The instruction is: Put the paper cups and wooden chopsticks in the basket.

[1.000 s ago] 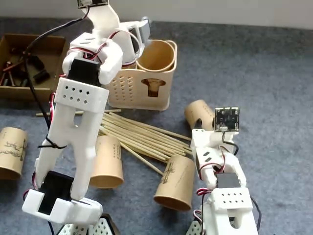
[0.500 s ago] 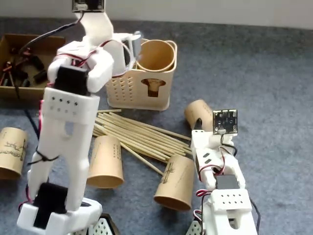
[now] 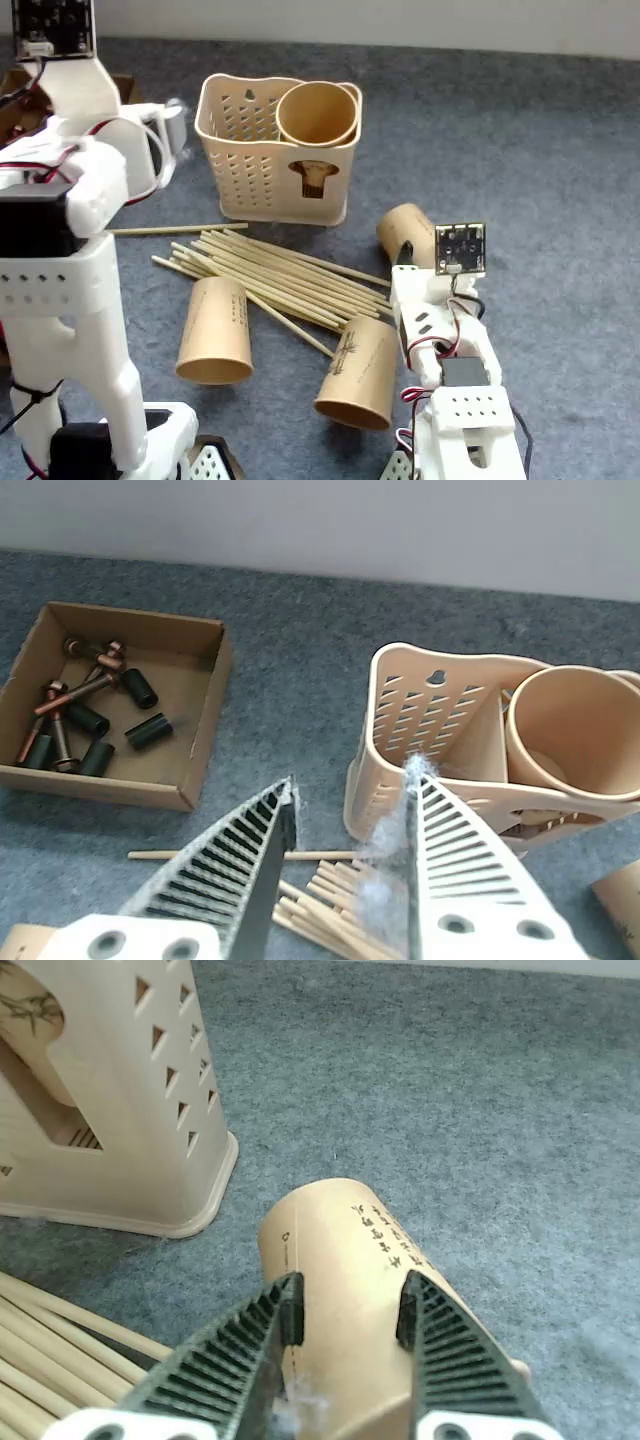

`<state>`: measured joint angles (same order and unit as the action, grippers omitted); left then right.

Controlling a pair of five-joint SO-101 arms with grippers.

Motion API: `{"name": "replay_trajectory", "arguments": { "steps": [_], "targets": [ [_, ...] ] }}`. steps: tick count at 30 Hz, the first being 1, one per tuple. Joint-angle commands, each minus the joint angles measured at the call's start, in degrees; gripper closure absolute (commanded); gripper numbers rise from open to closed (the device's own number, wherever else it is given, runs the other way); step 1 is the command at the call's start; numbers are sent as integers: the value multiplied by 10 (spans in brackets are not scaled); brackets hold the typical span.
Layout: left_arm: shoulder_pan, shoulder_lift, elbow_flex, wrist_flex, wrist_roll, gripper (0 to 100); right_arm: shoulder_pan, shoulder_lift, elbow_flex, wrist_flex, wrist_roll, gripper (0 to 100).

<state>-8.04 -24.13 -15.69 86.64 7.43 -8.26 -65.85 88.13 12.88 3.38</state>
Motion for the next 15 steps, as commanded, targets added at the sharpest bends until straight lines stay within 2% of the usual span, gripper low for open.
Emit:
{"name": "replay_trajectory", "arguments": {
  "steps": [1, 6, 11, 15],
  "targets": [
    [-28, -18, -27, 40, -40, 819, -7, -3, -2, -13, 6, 840],
    [-74, -19, -27, 94, -58, 825, -7, -3, -2, -13, 6, 840],
    [-88, -21, -6, 111, -58, 957, -7, -3, -2, -13, 6, 840],
    [-87, -35, 59, 109, -56, 973, -7, -3, -1, -13, 6, 840]
  ]
}}
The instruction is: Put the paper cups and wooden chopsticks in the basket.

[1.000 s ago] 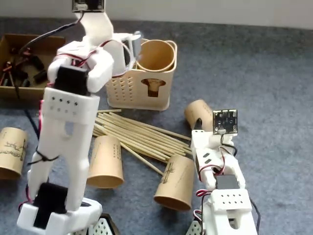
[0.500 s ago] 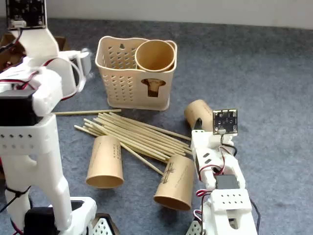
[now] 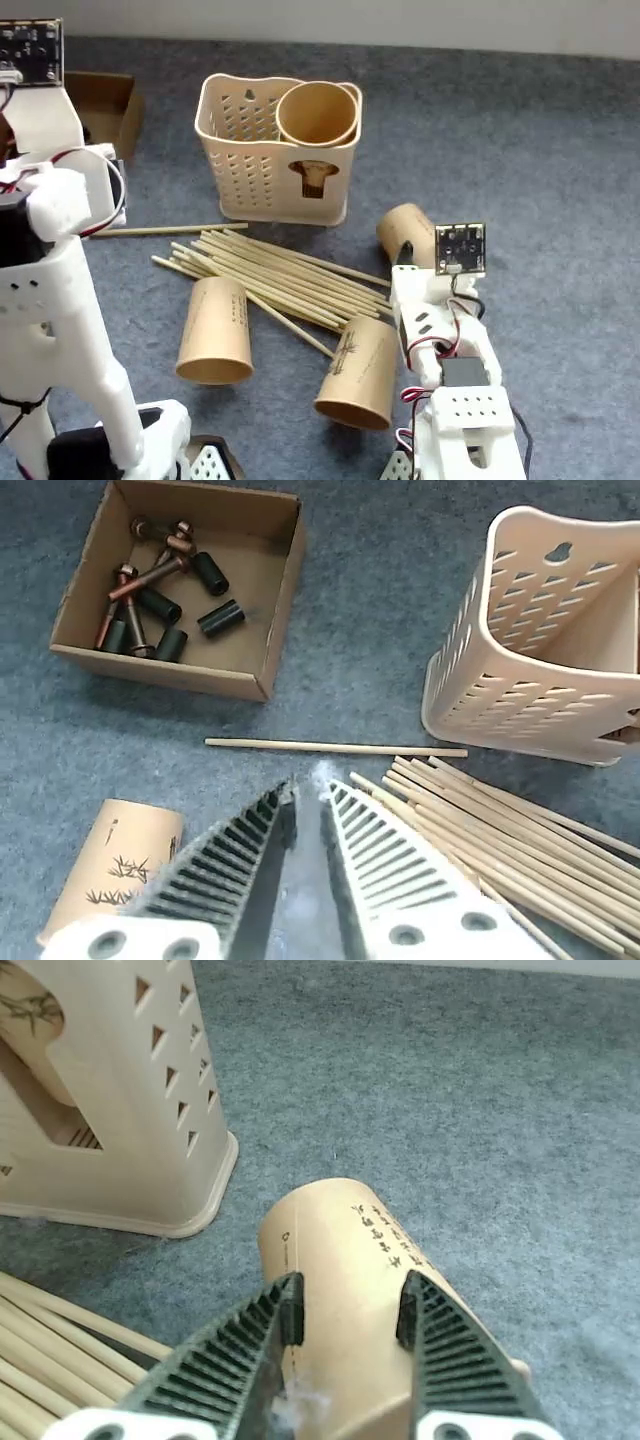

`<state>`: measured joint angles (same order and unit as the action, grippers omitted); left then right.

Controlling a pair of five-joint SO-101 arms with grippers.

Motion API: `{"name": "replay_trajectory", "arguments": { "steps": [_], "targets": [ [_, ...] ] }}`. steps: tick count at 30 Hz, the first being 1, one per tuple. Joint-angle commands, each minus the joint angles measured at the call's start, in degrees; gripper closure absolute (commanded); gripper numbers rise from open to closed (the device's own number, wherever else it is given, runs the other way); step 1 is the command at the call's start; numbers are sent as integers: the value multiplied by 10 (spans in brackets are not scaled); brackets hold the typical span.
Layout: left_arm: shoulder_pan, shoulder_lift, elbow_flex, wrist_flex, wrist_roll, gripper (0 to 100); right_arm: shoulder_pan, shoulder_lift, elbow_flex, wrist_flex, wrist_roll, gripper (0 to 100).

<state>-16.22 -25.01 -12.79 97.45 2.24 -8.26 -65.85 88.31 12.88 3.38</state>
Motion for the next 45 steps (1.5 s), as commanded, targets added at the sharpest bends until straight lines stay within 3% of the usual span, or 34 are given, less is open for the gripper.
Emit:
{"name": "replay_trajectory", "arguments": {
  "steps": [1, 15, 19, 29, 35, 45],
  "targets": [
    [-7, -38, 53, 0, -4, 973, -7, -3, -3, -13, 6, 840],
    [-5, -356, 516, -264, -2, 993, -7, -3, -3, -13, 6, 840],
    [-7, -429, 640, -325, 55, 993, -4, -3, -3, -13, 6, 840],
    [-6, -574, 856, -421, 64, 993, 6, -6, -4, -10, 4, 840],
    [-5, -643, 931, -475, 63, 993, 22, -7, -67, 121, -11, 840],
    [-7, -712, 973, -480, 59, 989, 44, -7, -291, 386, -28, 840]
  ]
}}
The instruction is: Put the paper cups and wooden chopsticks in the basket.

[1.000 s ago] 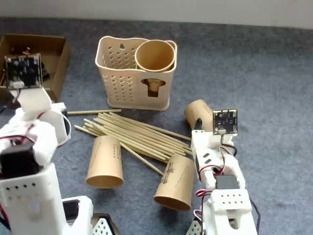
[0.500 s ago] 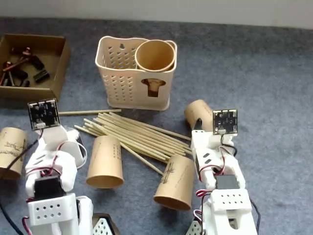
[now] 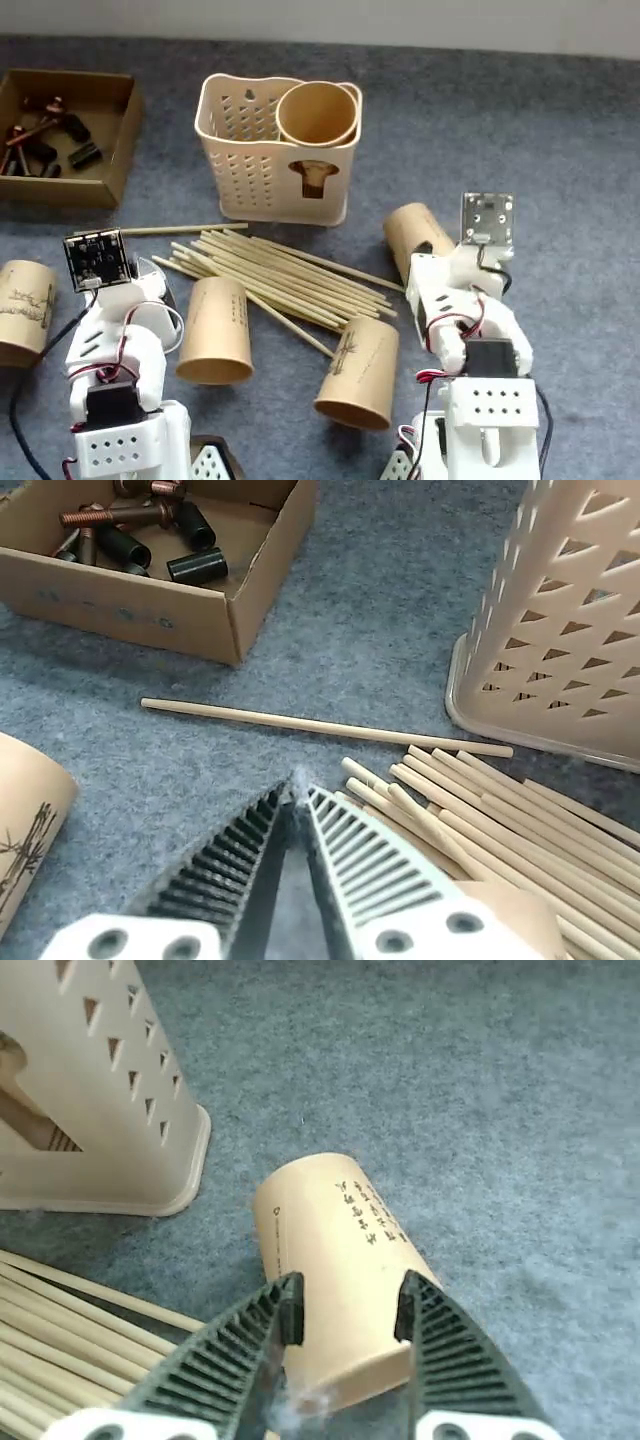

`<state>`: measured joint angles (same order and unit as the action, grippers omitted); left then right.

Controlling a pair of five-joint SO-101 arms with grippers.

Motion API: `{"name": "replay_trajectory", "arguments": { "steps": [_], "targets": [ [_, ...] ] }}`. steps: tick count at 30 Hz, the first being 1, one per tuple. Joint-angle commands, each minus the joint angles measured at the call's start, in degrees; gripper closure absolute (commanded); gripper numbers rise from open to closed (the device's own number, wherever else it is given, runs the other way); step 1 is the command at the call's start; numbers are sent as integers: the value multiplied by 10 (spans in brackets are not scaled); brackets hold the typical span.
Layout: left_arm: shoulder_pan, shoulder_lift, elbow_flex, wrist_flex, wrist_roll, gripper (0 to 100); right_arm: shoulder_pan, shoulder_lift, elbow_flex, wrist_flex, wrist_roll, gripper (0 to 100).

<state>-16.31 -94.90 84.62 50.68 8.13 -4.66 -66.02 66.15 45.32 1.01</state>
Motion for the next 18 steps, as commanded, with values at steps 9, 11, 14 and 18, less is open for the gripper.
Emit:
{"name": "replay_trajectory", "arguments": {
  "steps": [9, 11, 14, 18],
  "targets": [
    [-6, -15, -1, -10, 0, 989, 6, -1, -164, 206, -6, 840],
    [-6, -15, -1, -10, 0, 989, 4, 0, -160, 204, -7, 840],
    [-6, -15, -1, -10, 0, 989, -8, 0, -126, 185, -46, 840],
    [-6, -15, -1, -10, 0, 989, -47, 0, -65, 142, -84, 840]
  ]
}}
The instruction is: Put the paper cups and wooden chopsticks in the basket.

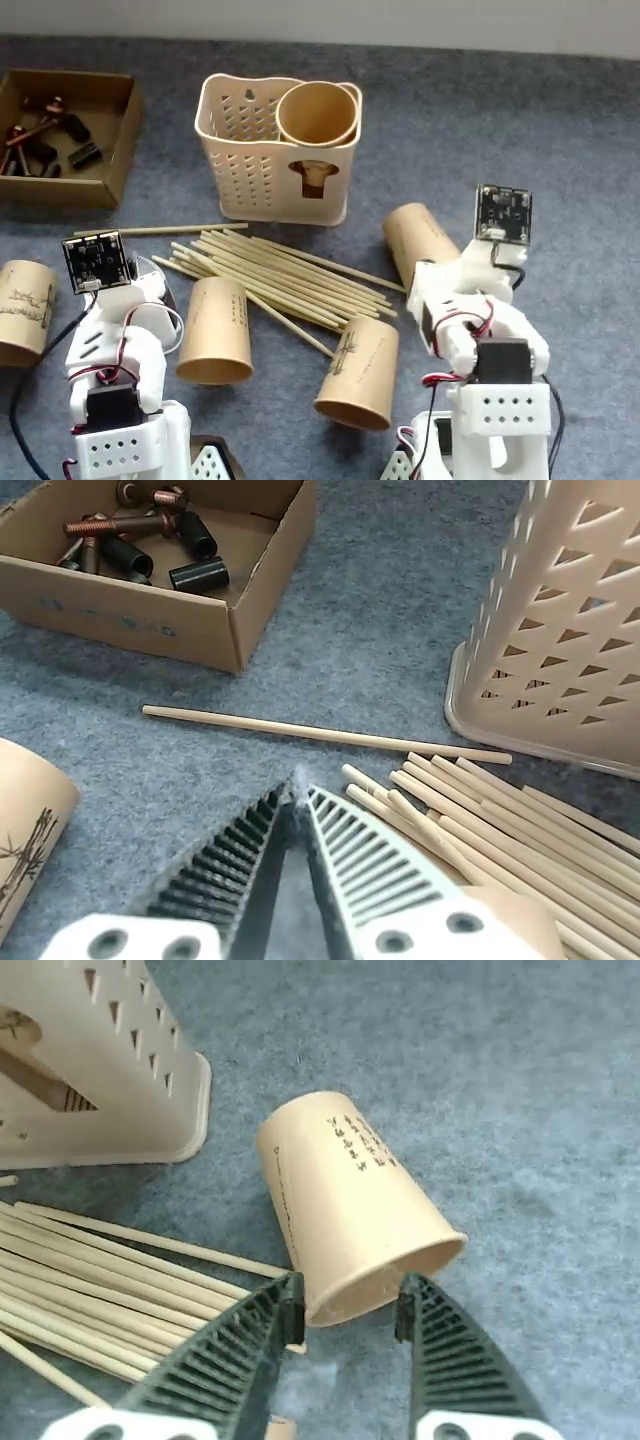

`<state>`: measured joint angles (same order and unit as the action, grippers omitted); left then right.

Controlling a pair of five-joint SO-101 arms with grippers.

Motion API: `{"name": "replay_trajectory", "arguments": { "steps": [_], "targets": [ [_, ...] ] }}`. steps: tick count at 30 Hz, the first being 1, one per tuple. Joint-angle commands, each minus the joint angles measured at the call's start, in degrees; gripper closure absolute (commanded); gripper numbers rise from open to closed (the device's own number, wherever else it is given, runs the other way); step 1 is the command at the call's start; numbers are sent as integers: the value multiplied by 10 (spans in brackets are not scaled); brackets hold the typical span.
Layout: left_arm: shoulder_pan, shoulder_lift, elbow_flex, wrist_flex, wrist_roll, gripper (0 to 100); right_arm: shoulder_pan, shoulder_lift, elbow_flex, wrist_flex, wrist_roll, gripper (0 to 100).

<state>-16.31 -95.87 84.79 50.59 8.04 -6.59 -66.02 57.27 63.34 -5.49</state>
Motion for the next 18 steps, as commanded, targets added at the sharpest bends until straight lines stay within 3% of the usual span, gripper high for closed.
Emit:
{"name": "replay_trajectory", "arguments": {
  "steps": [1, 18],
  "targets": [
    [-6, -7, -3, -9, 1, 989, -30, 0, 37, -51, -18, 840],
    [-6, -7, 0, -10, 0, 989, -32, 0, 172, -204, -21, 840]
  ]
}}
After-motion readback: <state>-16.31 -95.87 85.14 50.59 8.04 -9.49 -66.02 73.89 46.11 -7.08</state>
